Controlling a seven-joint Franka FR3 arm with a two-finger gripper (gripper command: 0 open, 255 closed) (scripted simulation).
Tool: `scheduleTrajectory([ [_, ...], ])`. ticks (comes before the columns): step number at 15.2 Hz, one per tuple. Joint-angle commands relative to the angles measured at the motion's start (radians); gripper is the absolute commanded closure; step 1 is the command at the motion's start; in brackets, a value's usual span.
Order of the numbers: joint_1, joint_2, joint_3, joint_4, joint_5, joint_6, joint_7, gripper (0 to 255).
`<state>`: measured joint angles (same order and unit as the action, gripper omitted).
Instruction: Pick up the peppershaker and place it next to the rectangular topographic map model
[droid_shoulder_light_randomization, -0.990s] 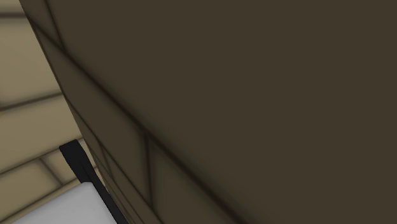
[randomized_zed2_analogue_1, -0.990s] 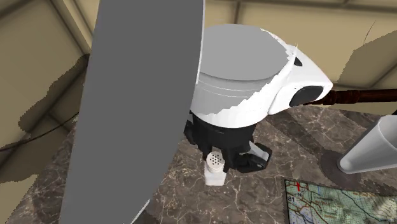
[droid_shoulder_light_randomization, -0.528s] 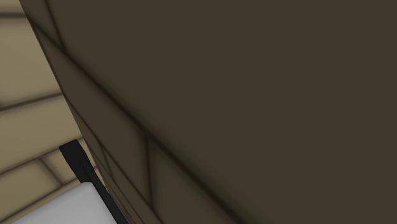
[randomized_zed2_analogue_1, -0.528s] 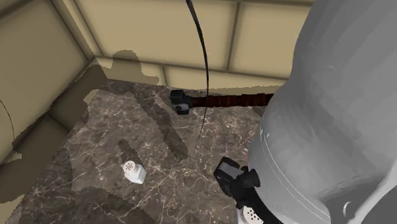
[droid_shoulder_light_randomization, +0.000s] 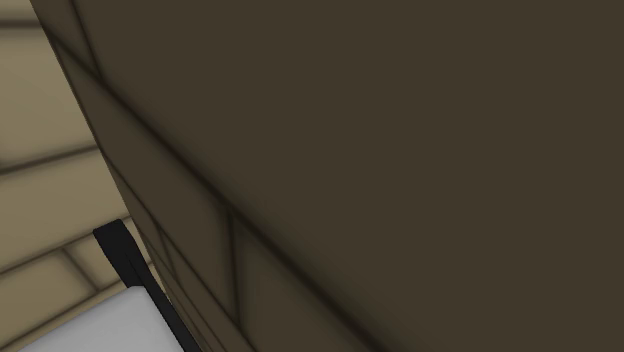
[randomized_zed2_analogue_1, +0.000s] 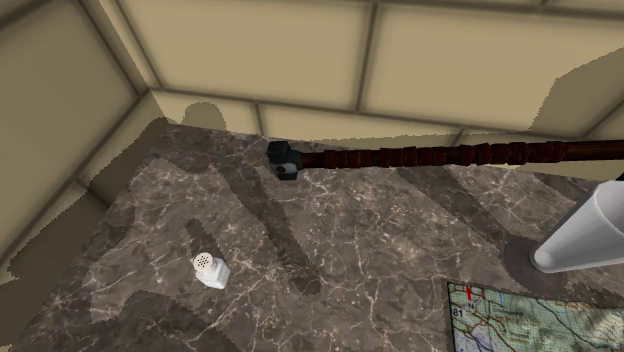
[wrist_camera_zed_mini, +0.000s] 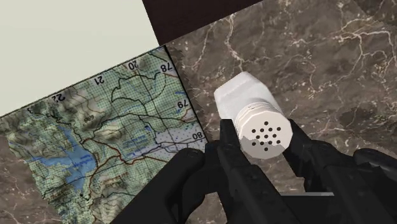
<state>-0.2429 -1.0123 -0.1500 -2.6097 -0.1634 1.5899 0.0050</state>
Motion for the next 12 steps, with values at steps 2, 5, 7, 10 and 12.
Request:
scheduleTrajectory([
  [2,-0.040,-0.049,-0.072,-0.016,-0.068,-0.025,-0.075,255],
  [5,-0.054,-0.068,-0.100,-0.047,-0.094,-0.011,-0.096,255],
  [7,-0.057,-0.074,-0.106,-0.076,-0.100,0.012,-0.094,255],
  [10,-0.062,-0.083,-0.115,-0.119,-0.110,0.047,-0.092,255],
  [12,-0.066,-0.087,-0.122,-0.147,-0.117,0.070,-0.091,255],
])
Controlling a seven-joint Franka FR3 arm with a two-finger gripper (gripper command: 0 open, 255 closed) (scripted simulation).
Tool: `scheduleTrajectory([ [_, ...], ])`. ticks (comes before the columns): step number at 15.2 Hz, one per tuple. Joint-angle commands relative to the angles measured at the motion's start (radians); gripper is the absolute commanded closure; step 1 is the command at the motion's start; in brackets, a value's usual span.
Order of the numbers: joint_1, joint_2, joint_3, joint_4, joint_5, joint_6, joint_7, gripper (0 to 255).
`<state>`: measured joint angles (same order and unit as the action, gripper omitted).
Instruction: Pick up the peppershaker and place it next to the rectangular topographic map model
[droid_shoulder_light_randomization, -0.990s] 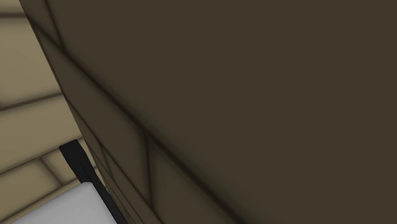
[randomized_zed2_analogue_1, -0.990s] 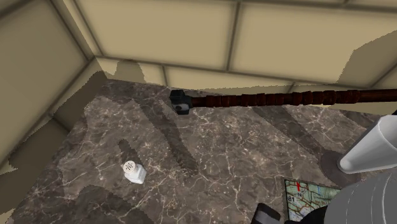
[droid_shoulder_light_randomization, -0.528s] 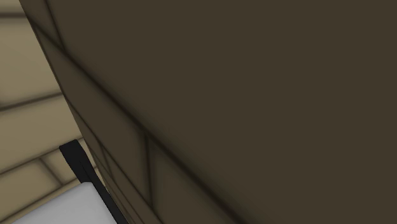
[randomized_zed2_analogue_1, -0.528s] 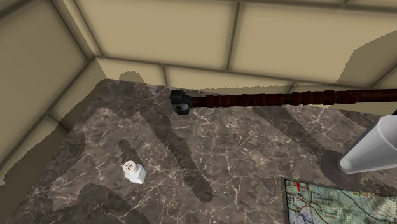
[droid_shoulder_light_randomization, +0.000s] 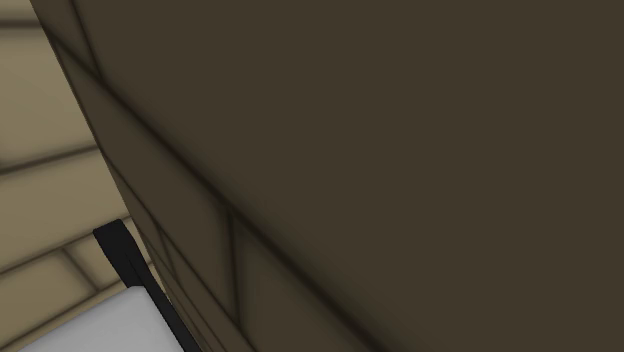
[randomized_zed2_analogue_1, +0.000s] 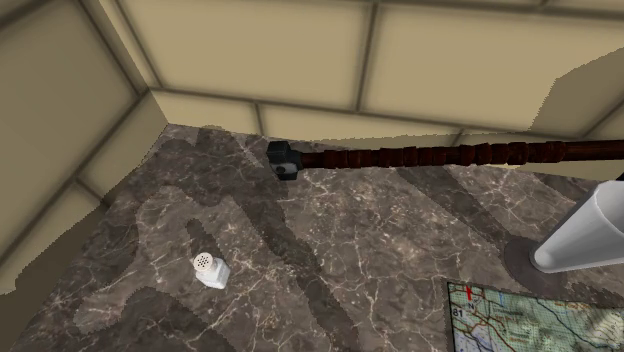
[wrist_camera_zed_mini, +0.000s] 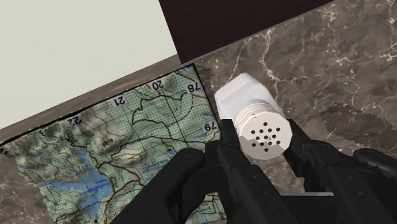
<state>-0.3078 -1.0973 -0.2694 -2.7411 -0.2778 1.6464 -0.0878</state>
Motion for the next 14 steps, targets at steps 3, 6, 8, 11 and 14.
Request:
scheduleTrajectory([
  [3,-0.007,-0.006,-0.013,-0.057,-0.014,0.050,0.004,255],
  [6,-0.014,-0.008,-0.025,-0.097,-0.027,0.088,0.006,255],
  [8,-0.018,-0.008,-0.033,-0.123,-0.036,0.115,0.007,255],
  [11,-0.025,-0.004,-0.046,-0.162,-0.050,0.156,0.009,255],
  [14,-0.033,0.003,-0.060,-0.198,-0.065,0.199,0.011,255],
])
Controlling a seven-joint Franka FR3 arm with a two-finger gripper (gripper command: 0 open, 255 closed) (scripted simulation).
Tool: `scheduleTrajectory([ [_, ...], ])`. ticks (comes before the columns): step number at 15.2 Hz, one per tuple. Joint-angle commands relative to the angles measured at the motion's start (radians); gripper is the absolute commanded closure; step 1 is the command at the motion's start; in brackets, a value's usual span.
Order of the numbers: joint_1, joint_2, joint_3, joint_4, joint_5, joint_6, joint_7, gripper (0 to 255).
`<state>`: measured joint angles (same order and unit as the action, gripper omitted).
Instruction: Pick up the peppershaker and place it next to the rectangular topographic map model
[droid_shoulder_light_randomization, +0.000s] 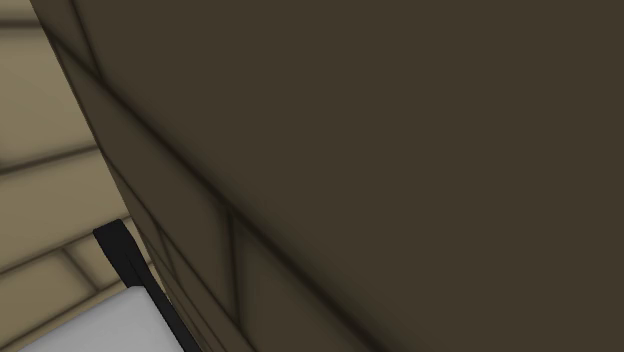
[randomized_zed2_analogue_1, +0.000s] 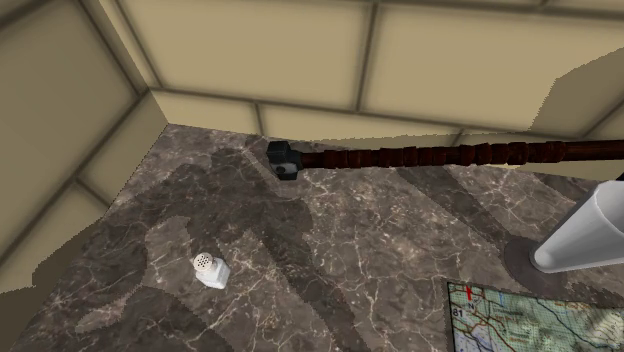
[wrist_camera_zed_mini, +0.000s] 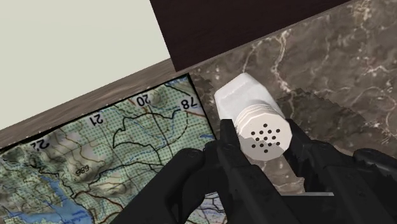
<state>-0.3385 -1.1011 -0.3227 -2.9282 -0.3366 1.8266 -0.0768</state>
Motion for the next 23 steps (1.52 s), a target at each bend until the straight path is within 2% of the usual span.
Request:
scheduleTrajectory([
  [1,-0.005,0.010,-0.011,-0.023,-0.012,0.034,0.001,255],
  [6,-0.021,0.038,-0.038,-0.084,-0.043,0.120,0.004,255],
  [14,-0.021,0.037,-0.038,-0.084,-0.043,0.120,0.004,255],
  [15,-0.021,0.037,-0.038,-0.084,-0.043,0.120,0.004,0],
  [20,-0.021,0.037,-0.038,-0.084,-0.043,0.120,0.004,0],
  [23,0.004,0.004,0.001,0.002,0.002,0.003,0.003,0],
])
